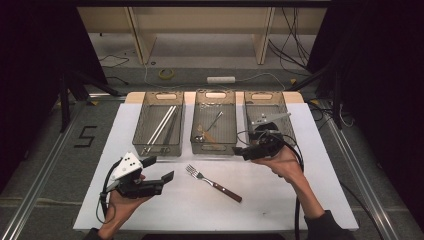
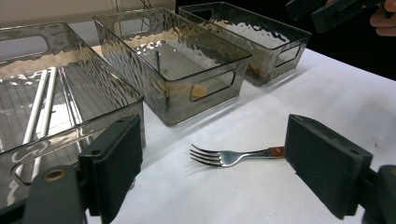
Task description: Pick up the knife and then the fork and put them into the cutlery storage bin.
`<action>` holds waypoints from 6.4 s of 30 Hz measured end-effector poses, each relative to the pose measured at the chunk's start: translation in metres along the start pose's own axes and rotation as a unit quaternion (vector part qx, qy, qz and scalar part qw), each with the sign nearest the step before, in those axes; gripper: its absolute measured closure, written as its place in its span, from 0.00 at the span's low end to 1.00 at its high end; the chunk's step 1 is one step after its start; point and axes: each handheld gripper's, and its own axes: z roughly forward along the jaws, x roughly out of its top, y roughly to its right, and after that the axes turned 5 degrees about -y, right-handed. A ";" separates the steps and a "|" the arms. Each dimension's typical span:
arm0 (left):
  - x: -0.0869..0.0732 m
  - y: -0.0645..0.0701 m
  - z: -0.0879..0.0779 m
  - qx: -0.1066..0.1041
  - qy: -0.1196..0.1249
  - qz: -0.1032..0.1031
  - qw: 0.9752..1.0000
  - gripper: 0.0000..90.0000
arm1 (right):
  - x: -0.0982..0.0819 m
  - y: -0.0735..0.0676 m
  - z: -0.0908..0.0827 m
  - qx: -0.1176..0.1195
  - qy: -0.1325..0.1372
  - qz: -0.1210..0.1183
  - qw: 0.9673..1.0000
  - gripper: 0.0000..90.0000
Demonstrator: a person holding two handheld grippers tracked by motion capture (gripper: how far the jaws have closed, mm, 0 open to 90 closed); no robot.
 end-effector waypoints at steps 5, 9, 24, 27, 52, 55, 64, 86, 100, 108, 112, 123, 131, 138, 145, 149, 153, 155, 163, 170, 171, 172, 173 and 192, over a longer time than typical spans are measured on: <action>0.000 0.000 -0.001 0.000 -0.001 0.001 1.000 0.21 | -0.002 -0.010 0.004 0.013 -0.020 -0.025 0.999 0.22; 0.000 0.000 -0.001 0.000 0.000 0.001 1.000 0.21 | -0.005 -0.017 0.010 0.023 -0.044 -0.043 0.998 0.23; 0.000 0.000 -0.001 -0.009 0.004 -0.004 1.000 0.18 | -0.019 -0.043 0.037 0.037 -0.124 -0.098 0.987 0.28; 0.001 0.000 -0.001 -0.009 0.010 -0.005 1.000 0.18 | -0.022 -0.046 0.040 0.034 -0.137 -0.106 0.984 0.30; 0.001 0.000 -0.002 -0.009 0.010 -0.003 1.000 0.17 | -0.036 -0.060 0.066 0.033 -0.199 -0.134 0.970 0.46; 0.001 0.000 -0.002 -0.008 0.010 -0.002 1.000 0.17 | -0.038 -0.060 0.069 0.034 -0.205 -0.136 0.969 0.50; 0.001 0.000 -0.001 -0.009 0.010 -0.002 1.000 0.17 | -0.043 -0.061 0.079 0.034 -0.222 -0.141 0.964 0.57; 0.001 0.001 0.000 -0.007 0.008 -0.001 1.000 0.17 | -0.050 -0.064 0.094 0.026 -0.242 -0.157 0.957 0.75; 0.001 0.002 0.000 -0.007 0.006 0.001 1.000 0.17 | -0.049 -0.067 0.094 0.020 -0.249 -0.155 0.956 0.83; 0.001 0.002 0.000 -0.008 0.006 0.001 1.000 0.17 | -0.049 -0.068 0.095 0.015 -0.251 -0.158 0.955 0.84; 0.001 0.002 0.000 -0.008 0.004 0.003 1.000 0.17 | -0.048 -0.069 0.095 0.013 -0.256 -0.155 0.954 0.85; 0.001 0.002 0.000 -0.007 0.005 0.003 1.000 0.17 | -0.047 -0.068 0.094 0.018 -0.257 -0.154 0.954 0.85; 0.001 0.002 0.000 -0.007 0.005 0.004 1.000 0.17 | -0.045 -0.065 0.090 0.025 -0.247 -0.157 0.956 0.85; 0.001 0.002 0.000 -0.007 0.005 0.004 1.000 0.17 | -0.043 -0.062 0.085 0.025 -0.240 -0.157 0.958 0.86; 0.001 0.002 -0.001 -0.007 0.005 0.003 1.000 0.17 | -0.039 -0.057 0.075 0.027 -0.222 -0.148 0.963 0.86; 0.001 0.002 0.000 -0.007 0.004 0.004 1.000 0.17 | -0.034 -0.051 0.063 0.025 -0.203 -0.140 0.969 0.86; 0.001 0.002 0.000 -0.007 0.004 0.004 1.000 0.17 | -0.030 -0.043 0.051 0.025 -0.186 -0.124 0.974 0.86; 0.001 0.002 0.000 -0.007 0.005 0.004 1.000 0.17 | -0.028 -0.038 0.046 0.026 -0.178 -0.118 0.977 0.86; 0.000 0.002 0.001 -0.007 0.004 0.003 1.000 0.17 | -0.021 -0.022 0.024 0.014 -0.142 -0.101 0.985 0.86; 0.000 0.002 0.001 -0.007 0.004 0.004 1.000 0.17 | -0.020 -0.003 0.014 0.000 -0.122 -0.077 0.990 0.86; 0.000 0.002 0.001 -0.006 0.003 0.004 1.000 0.17 | -0.021 -0.002 0.013 -0.003 -0.120 -0.073 0.990 0.86; 0.000 0.002 0.001 -0.006 0.003 0.004 1.000 0.17 | -0.021 0.000 0.012 -0.005 -0.118 -0.071 0.990 0.86; 0.000 0.002 0.001 -0.006 0.003 0.003 1.000 0.17 | -0.021 0.001 0.011 -0.005 -0.116 -0.071 0.991 0.86; 0.000 0.001 0.001 -0.005 0.003 0.001 1.000 0.17 | -0.007 0.041 -0.010 -0.044 -0.081 -0.021 0.995 0.86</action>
